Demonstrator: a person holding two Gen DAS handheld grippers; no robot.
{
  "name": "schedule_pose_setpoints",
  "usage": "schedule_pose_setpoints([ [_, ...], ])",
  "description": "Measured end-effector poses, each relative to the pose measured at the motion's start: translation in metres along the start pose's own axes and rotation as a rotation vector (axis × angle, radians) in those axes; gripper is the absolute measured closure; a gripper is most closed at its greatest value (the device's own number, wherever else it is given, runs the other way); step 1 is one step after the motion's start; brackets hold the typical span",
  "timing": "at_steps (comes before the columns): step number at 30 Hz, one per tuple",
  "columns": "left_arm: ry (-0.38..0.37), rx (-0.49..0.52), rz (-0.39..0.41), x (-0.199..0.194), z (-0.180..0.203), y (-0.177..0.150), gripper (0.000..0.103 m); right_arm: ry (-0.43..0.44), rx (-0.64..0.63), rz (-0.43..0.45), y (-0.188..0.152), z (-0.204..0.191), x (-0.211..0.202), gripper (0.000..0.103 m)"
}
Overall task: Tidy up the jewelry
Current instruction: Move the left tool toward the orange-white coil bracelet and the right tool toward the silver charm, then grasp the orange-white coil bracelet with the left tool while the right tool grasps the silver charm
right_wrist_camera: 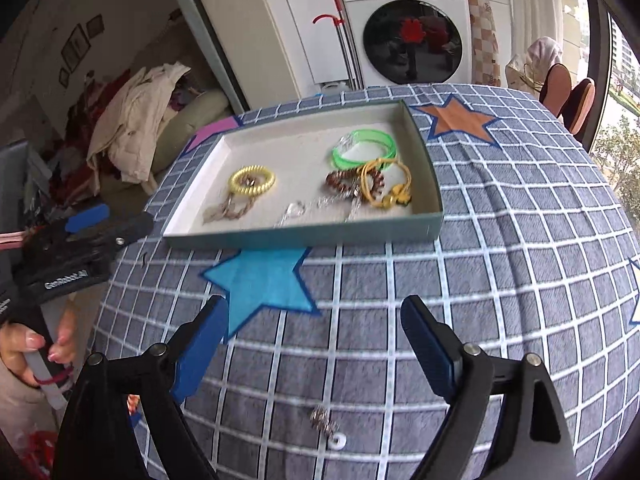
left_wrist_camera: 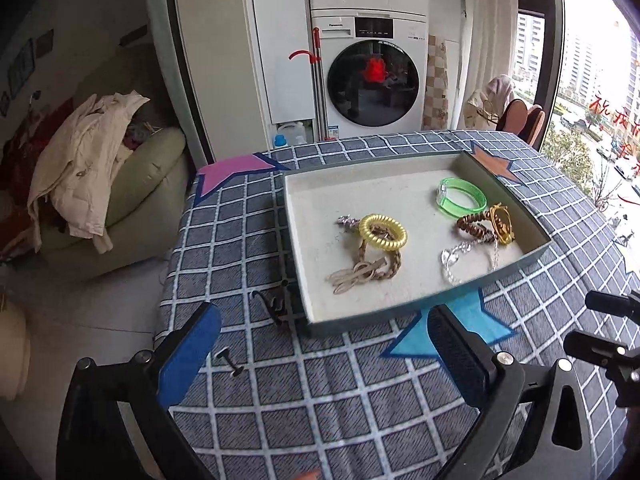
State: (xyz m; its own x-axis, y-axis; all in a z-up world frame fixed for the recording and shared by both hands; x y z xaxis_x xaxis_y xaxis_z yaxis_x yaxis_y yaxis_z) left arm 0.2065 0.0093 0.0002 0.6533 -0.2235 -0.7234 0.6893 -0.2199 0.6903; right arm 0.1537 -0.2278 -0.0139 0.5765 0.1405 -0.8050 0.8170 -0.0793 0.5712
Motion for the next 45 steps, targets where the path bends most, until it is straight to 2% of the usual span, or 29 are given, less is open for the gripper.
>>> schedule_pose_setpoints([
  [2,0.010,-0.005,-0.012,-0.012,-0.006,-0.019,0.000,-0.007,-0.011,-0.012,-0.011,-0.003,-0.002,0.013],
  [10,-0.028,-0.077,-0.105,-0.038,-0.030,-0.099,0.000,-0.045,-0.054,-0.044,-0.051,-0.009,-0.009,0.013],
  [15,-0.040,-0.102,-0.127,-0.044,-0.039,-0.123,0.000,-0.069,-0.054,-0.056,-0.065,-0.006,-0.011,0.013],
  [20,-0.064,-0.116,-0.152,-0.045,-0.048,-0.135,0.000,-0.091,-0.057,-0.055,-0.072,-0.001,-0.014,0.014],
  [23,-0.110,-0.125,-0.163,-0.046,-0.048,-0.139,0.004,-0.103,-0.065,-0.061,-0.075,-0.001,-0.012,0.023],
  [27,-0.151,-0.147,-0.164,-0.050,-0.045,-0.142,0.004,-0.102,-0.052,-0.075,-0.077,0.001,-0.008,0.036],
  [33,-0.219,-0.116,-0.127,-0.067,-0.023,-0.146,0.004,-0.097,-0.063,-0.083,-0.080,-0.003,-0.002,0.037],
  [42,-0.191,-0.044,-0.159,-0.051,0.011,-0.150,0.004,-0.109,-0.073,-0.084,-0.081,-0.004,0.002,0.039],
  [45,-0.188,-0.068,-0.167,-0.045,0.013,-0.149,0.004,-0.121,-0.092,-0.080,-0.082,-0.007,0.002,0.047],
])
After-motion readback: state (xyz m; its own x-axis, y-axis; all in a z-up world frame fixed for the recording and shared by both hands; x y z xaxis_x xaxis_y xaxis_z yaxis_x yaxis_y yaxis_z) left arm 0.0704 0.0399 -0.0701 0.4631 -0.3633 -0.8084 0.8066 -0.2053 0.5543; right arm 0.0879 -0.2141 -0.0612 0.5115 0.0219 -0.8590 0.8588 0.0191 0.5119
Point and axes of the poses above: each gripper's, at about its wrist camera, not at the fingertips, and x roughly the way its jaws point, z to its right, y to its top, the point moved 2 cm from there along x, roughly the way its jaws point, and after that the axes turned 6 degrees about -y, right-handed, at the moved point
